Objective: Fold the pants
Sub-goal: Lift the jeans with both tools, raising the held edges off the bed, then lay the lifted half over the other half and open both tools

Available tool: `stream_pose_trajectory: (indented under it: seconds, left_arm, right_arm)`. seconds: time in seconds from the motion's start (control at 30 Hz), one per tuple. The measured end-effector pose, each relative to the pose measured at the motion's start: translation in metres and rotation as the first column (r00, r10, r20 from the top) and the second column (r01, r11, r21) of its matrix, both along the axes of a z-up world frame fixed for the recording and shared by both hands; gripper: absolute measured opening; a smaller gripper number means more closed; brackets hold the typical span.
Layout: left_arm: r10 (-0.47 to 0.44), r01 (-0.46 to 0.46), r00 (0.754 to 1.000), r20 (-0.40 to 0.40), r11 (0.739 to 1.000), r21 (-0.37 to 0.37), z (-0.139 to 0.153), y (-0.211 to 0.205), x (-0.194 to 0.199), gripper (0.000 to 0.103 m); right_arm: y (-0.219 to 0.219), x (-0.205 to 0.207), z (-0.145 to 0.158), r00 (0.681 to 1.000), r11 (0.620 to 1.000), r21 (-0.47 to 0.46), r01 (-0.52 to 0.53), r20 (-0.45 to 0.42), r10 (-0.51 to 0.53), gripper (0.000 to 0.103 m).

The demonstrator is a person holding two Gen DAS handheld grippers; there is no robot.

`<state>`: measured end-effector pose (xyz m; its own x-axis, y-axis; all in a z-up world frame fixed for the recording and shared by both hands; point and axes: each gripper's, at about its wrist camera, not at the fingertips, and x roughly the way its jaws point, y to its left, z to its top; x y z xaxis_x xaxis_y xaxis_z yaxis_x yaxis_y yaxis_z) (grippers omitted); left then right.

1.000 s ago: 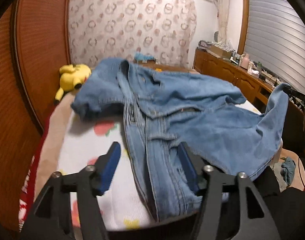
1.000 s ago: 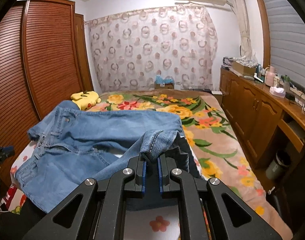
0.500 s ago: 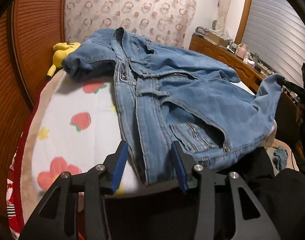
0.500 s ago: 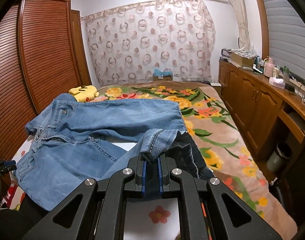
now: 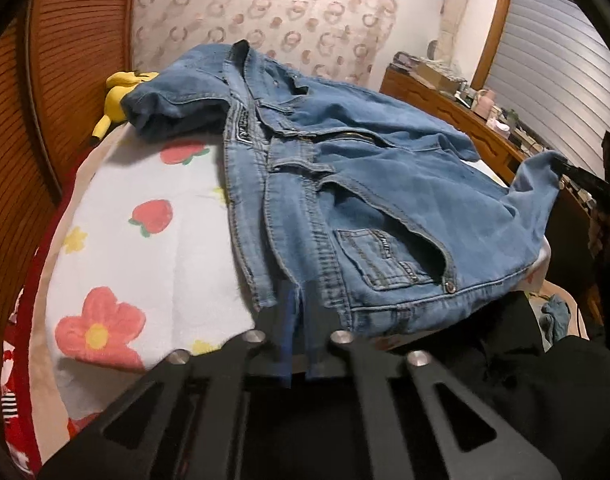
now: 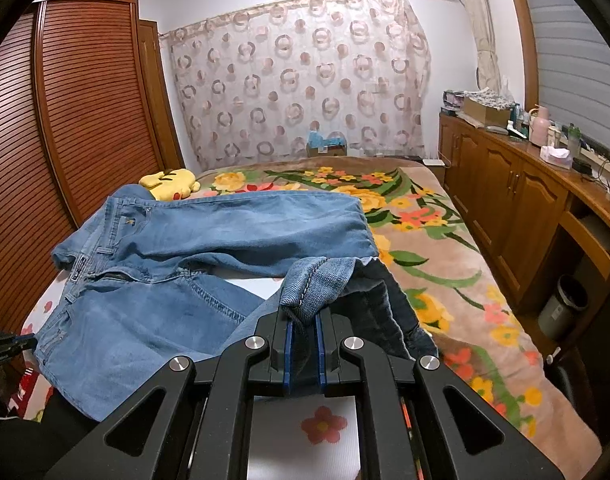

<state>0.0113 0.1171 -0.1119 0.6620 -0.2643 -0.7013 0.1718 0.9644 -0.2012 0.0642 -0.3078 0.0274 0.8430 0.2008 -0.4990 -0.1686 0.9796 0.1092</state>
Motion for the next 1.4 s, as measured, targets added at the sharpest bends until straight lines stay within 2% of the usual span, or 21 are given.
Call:
stream_pose_trajectory:
  seconds: [0.13, 0.43, 0.77, 0.93, 1.1, 1.2, 1.4]
  left_arm:
    - [0.002, -0.003, 1.000, 0.031, 1.000, 0.027, 0.007, -0.002, -0.004, 0.003]
    - [0.020, -0.028, 0.984, 0.177, 0.999, 0.041, 0.054, -0.005, -0.003, 0.002]
    - [0.035, -0.068, 0.942, 0.334, 0.994, 0.088, 0.116, -0.010, 0.046, 0.002]
    - [0.067, -0.112, 0.919, 0.389, 0.989, 0.096, 0.134, -0.008, 0.073, 0.002]
    - [0.072, -0.122, 0.911, 0.406, 0.988, 0.099, 0.147, -0.002, 0.099, 0.002]
    - [0.070, -0.125, 0.911, 0.407, 0.986, 0.112, 0.153, -0.001, 0.119, 0.002]
    - [0.066, -0.129, 0.910, 0.409, 0.983, 0.129, 0.163, -0.005, 0.160, 0.002]
  right_arm:
    - [0.001, -0.001, -0.001, 1.000, 1.000, 0.001, 0.006, 0.001, -0.006, 0.008]
    - [0.002, -0.005, 0.008, 0.999, 1.000, 0.005, 0.012, 0.039, -0.013, 0.008]
    - [0.006, 0.013, 0.040, 0.989, 0.999, -0.039, 0.027, 0.147, -0.021, 0.008]
    - [0.002, 0.031, 0.049, 0.984, 0.999, -0.011, 0.032, 0.175, -0.029, 0.008]
    - [0.004, 0.047, 0.051, 0.979, 0.999, -0.018, 0.048, 0.197, -0.044, 0.008]
    - [0.013, 0.058, 0.048, 0.976, 0.997, -0.053, 0.054, 0.213, -0.041, 0.008]
    - [0.013, 0.091, 0.034, 0.979, 0.996, -0.059, 0.067, 0.198, -0.054, 0.008]
